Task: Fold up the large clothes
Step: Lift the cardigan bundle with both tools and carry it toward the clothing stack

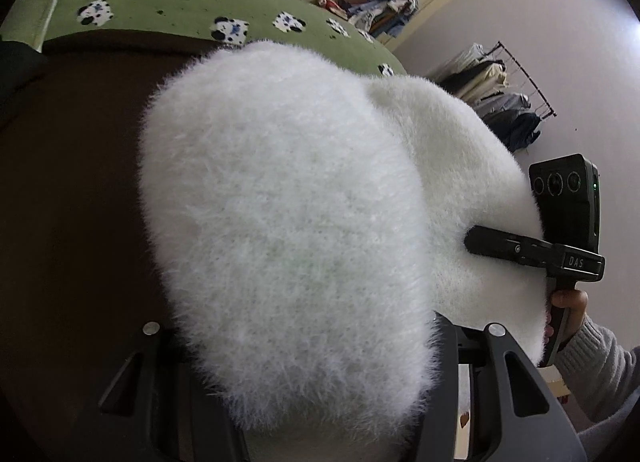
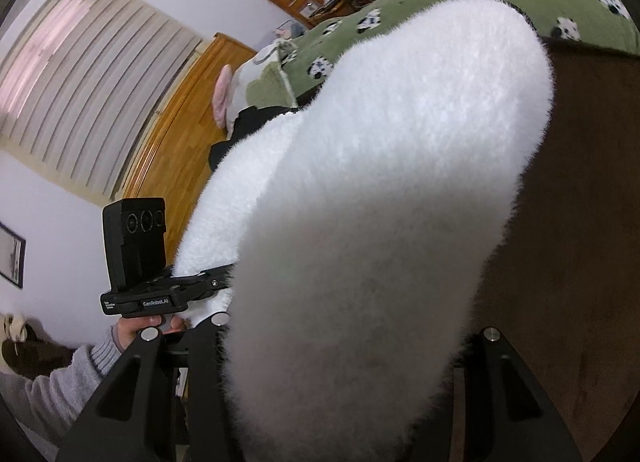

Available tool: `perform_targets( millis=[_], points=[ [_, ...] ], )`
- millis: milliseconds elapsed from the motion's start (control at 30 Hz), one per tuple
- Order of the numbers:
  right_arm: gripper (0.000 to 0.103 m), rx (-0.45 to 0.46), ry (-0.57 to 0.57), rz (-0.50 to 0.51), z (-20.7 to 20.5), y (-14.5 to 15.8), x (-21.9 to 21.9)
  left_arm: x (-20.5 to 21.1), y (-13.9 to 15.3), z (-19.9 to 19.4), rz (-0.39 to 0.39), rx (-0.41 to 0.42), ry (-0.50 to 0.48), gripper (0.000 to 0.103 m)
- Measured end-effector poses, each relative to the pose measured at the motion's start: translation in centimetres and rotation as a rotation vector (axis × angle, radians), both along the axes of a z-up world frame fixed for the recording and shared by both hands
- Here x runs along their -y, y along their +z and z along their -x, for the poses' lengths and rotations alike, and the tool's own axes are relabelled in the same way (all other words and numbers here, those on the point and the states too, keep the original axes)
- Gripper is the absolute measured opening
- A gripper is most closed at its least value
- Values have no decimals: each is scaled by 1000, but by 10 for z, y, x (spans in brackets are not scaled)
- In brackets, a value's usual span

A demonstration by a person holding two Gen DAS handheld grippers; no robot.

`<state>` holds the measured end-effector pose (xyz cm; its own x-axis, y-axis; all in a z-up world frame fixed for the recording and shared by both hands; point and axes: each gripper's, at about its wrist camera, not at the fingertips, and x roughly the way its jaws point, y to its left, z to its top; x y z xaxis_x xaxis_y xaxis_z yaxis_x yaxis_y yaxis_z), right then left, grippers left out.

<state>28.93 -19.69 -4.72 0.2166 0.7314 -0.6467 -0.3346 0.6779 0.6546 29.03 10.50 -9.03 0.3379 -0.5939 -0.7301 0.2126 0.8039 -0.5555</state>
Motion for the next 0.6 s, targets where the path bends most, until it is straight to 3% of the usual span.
perform_targets(
  millis=[300, 600],
  points=[
    [46, 29, 97, 2, -4, 7, -62, -50, 12, 27, -7, 42, 86, 48],
    [46, 25, 194, -23, 10, 11, -194, -163, 24, 65, -29, 39, 183, 48]
  ],
)
